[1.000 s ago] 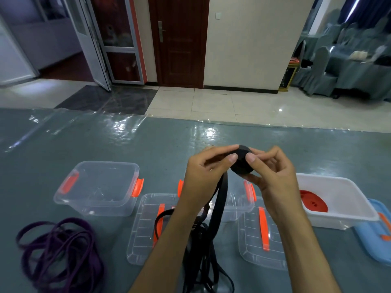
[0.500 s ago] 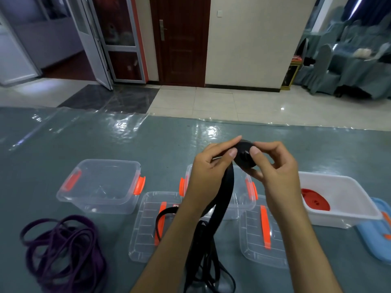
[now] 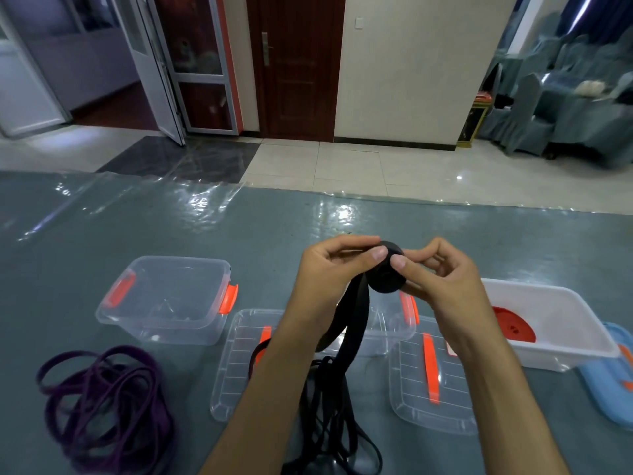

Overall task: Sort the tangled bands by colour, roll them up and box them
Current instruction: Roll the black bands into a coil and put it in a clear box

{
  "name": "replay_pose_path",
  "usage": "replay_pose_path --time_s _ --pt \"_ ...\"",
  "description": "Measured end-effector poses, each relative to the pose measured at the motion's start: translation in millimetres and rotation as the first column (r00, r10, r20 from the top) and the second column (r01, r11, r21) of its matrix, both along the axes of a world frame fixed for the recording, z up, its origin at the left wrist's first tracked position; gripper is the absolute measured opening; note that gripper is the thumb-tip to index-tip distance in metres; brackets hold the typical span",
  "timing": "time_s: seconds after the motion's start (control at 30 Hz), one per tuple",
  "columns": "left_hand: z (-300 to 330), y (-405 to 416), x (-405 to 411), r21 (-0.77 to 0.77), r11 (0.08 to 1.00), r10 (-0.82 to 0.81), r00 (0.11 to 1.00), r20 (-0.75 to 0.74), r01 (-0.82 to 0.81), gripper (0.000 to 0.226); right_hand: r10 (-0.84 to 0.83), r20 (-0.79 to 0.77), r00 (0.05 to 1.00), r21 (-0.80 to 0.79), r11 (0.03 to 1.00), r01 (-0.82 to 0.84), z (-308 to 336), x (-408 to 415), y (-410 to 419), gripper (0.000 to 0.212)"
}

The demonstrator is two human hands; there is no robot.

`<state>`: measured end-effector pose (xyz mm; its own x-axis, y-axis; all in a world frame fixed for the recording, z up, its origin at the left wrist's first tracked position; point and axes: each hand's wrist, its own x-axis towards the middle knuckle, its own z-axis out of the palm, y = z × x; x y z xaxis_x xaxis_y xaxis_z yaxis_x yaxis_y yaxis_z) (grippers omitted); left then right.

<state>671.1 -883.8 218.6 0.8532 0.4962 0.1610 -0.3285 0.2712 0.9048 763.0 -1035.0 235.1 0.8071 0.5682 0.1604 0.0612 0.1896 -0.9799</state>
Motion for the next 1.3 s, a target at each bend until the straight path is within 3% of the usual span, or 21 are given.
replay_pose_path --time_s 0.13,0.3,0.47,0.63,0.77,0.87,0.97,1.07,1.17,1.3 --pt "1.0 -0.3 0.3 0.066 0.996 0.065 0.995 -0.075 -0.060 0.037 -0.057 -0.031 0.998 0.047 0.997 0.058 3.7 -3.8 -0.3 0.028" --pt "3.9 8.3 -5.6 0.117 0.989 -0.065 0.982 -0.175 0.087 0.044 -0.085 -0.020 0.996 0.134 0.987 0.086 8.1 -10.3 5.3 0.045" --pt "3.6 18.1 -14.1 0.211 0.976 -0.029 0.992 -0.126 0.055 0.028 0.090 -0.114 0.989 0.093 0.992 -0.079 11.5 -9.5 5.5 0.045" --pt "7.3 10.2 -14.9 0.229 0.972 -0.021 0.995 -0.099 0.044 0.028 0.054 -0.099 0.994 0.130 0.991 -0.041 13.3 -11.4 8.2 0.032" --pt "9.8 6.0 -11.8 0.168 0.985 0.031 0.999 -0.018 -0.027 0.043 0.036 -0.154 0.987 0.182 0.983 -0.007 7.9 -13.3 13.3 0.034" --pt "6.3 5.6 -14.1 0.124 0.988 0.083 0.996 0.039 -0.087 0.054 0.078 -0.169 0.982 0.117 0.991 -0.058 8.7 -9.1 8.9 0.039" --pt "4.6 5.3 -14.2 0.127 0.970 0.204 0.978 0.043 -0.207 0.042 0.122 -0.084 0.989 -0.004 0.992 -0.123 9.6 -3.6 -2.0 0.045" --pt "5.4 3.7 -12.2 0.138 0.964 0.217 0.972 0.084 -0.227 0.024 0.185 0.041 0.982 -0.027 0.983 -0.184 12.4 -5.2 -9.1 0.057" --pt "8.7 5.1 -13.0 0.157 0.975 0.141 0.985 0.098 -0.155 0.018 0.078 0.184 0.980 0.023 0.996 -0.083 15.5 -8.1 -12.5 0.051" --pt "9.8 19.5 -15.4 0.189 0.980 -0.076 0.996 0.046 0.066 0.025 -0.050 0.190 0.981 0.139 0.990 0.023 15.6 -9.7 -14.7 0.040"
